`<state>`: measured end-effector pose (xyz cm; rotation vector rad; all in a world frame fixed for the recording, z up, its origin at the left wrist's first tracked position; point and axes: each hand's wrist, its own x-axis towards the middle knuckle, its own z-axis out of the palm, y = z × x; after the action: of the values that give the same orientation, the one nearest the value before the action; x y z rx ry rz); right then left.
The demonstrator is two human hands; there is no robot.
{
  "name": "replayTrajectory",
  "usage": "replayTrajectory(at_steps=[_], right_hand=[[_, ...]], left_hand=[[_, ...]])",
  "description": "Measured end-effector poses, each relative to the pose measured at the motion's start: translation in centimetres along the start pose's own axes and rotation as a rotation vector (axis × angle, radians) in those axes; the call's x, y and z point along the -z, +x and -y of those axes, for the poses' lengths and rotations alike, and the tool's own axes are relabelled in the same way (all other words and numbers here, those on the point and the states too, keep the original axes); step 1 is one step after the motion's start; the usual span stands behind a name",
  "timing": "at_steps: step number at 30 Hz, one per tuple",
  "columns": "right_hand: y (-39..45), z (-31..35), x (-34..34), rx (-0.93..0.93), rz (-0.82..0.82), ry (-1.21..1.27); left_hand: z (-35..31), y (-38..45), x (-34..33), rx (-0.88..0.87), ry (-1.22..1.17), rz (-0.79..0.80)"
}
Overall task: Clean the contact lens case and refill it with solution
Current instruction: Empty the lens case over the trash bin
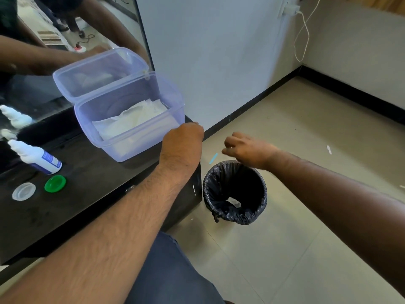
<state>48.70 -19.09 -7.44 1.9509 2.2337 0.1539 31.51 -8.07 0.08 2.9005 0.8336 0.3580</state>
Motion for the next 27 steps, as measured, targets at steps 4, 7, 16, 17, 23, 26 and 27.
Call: replayTrajectory(at_steps=[4, 7, 16, 17, 23, 26, 27], right_hand=[[-0.1, 0.7, -0.5, 0.021, 0.002, -0.016], [-0.2, 0.5, -1.1, -0.144, 0.009, 0.070], [-2.4, 2.9, 2.0, -0.651, -0.236, 1.075], [-2.7, 3.3, 3.0, -0.627, -0.251, 1.177], [-1.9, 6.8, 8.7, -0.438, -0.301, 1.622], [0.7, 9.5, 10.7, -0.342, -0.339, 1.680], [1.7, 10.4, 11.3, -0.316, -0.358, 1.690]], left_hand=[[0.0, 0.1, -0.2, -0.001, -0.008, -0.016], [0.5, 0.2, -0.8, -0.006, -0.010, -0.043], [1.3, -0.6, -0.2, -0.071, -0.098, -0.002], [1.5, -1.1, 0.1, -0.083, -0.097, 0.001], [5.7, -8.9, 2.8, -0.034, -0.319, -0.143], [9.3, -12.8, 4.4, 0.105, -0.323, -0.222], [10.4, -13.7, 4.9, 0.155, -0.314, -0.230]])
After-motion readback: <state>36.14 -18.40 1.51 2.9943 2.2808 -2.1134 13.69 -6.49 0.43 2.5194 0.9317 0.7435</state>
